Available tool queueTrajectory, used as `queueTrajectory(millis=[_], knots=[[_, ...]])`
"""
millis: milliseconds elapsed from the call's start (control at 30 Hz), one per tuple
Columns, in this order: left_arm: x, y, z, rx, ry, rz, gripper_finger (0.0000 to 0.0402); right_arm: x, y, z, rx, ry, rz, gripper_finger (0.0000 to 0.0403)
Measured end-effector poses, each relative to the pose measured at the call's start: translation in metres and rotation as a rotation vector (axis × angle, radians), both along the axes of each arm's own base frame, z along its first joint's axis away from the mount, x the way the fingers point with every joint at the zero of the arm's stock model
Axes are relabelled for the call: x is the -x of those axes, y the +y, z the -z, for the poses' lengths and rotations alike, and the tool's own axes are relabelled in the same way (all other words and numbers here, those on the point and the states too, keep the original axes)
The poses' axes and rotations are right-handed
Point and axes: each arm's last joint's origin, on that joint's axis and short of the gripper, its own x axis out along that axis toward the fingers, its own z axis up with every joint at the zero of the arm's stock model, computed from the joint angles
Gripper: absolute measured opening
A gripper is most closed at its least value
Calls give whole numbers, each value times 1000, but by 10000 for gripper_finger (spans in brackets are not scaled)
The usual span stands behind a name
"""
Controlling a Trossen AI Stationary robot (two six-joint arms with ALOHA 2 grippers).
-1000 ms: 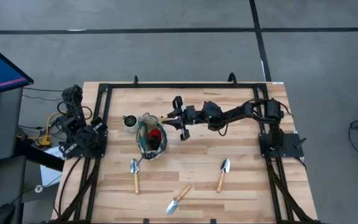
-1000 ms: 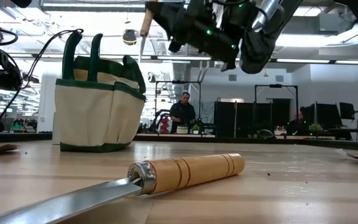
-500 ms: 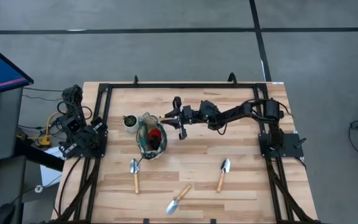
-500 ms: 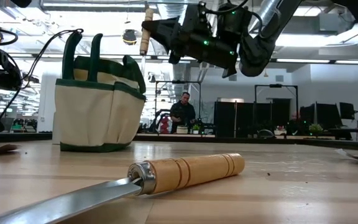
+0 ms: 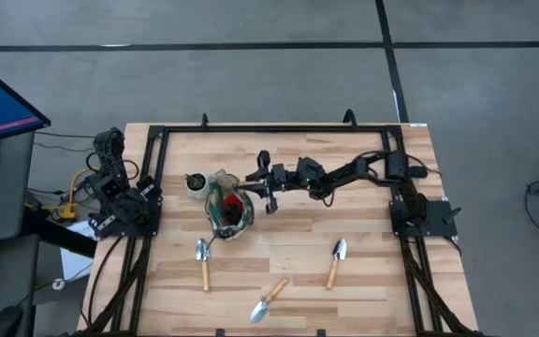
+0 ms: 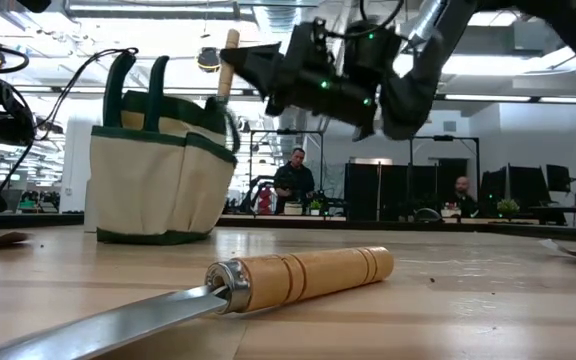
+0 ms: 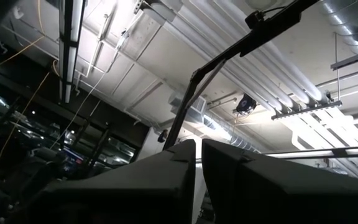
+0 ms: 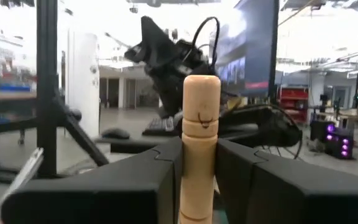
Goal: Pick & Place Garden tools in Gardening bag
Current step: Put the trowel into the gardening bag
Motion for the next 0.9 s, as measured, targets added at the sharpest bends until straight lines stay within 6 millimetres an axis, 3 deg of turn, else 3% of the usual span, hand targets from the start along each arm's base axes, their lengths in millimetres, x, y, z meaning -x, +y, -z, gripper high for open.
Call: queueTrajectory(millis=[133,400,900], knots=[[0,0,0,3,1,2,19,-5,-5,9,-43,15,2,58],[0,0,0,3,4,0,19,-5,-4,1,-4,44,7,58],[0,0,0,2,3,-2,19,-8,-4,15,17,144,-12,58]])
